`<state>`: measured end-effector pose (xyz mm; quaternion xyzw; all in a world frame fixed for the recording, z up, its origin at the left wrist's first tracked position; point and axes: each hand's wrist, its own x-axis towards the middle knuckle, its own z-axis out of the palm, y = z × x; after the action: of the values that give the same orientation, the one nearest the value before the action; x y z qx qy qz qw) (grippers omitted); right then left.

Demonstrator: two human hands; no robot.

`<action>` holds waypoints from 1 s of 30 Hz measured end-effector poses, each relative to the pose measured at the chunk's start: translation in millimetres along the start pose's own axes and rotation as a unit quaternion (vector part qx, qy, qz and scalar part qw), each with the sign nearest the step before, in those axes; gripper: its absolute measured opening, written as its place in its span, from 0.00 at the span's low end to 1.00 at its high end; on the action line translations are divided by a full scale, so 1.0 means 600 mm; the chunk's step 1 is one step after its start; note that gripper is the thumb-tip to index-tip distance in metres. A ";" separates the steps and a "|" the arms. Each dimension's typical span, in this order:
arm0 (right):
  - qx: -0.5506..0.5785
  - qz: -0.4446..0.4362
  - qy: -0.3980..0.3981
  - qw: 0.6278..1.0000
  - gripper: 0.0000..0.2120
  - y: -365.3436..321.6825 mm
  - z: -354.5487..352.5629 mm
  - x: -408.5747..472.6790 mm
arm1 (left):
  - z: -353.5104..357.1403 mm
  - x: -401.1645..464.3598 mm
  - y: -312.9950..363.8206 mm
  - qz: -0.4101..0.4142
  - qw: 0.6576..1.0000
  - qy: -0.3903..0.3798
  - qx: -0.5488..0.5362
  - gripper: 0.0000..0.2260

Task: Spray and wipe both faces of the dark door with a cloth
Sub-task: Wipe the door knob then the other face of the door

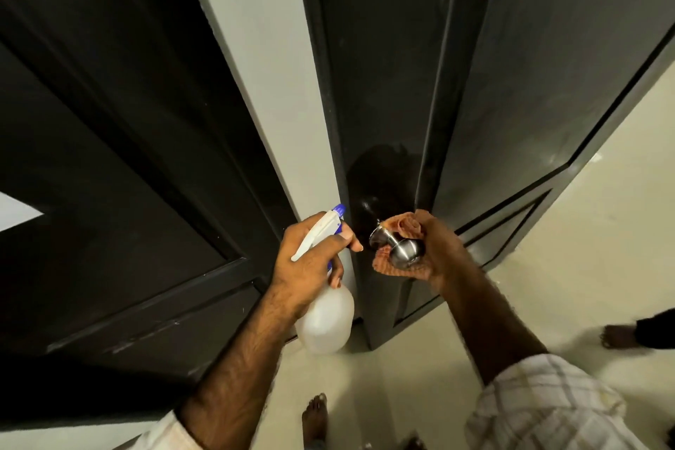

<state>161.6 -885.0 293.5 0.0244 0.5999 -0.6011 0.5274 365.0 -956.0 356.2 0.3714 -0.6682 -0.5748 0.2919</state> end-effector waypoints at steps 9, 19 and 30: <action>-0.406 -0.382 0.172 0.812 0.19 0.051 0.034 -0.042 | 0.003 -0.004 -0.001 -0.004 0.999 0.031 0.011 0.07; -0.514 -0.587 0.147 0.608 0.29 0.111 -0.001 -0.025 | 0.007 -0.001 0.005 -0.012 0.998 0.063 0.001 0.05; 0.131 -0.055 -0.100 0.985 0.21 0.111 -0.029 -0.029 | 0.019 -0.010 -0.005 -0.016 0.998 0.054 0.010 0.06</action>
<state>202.9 -843.1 254.0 -0.0005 0.4604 -0.7022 0.5431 359.5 -944.8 351.4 0.4152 -0.6511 -0.5518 0.3148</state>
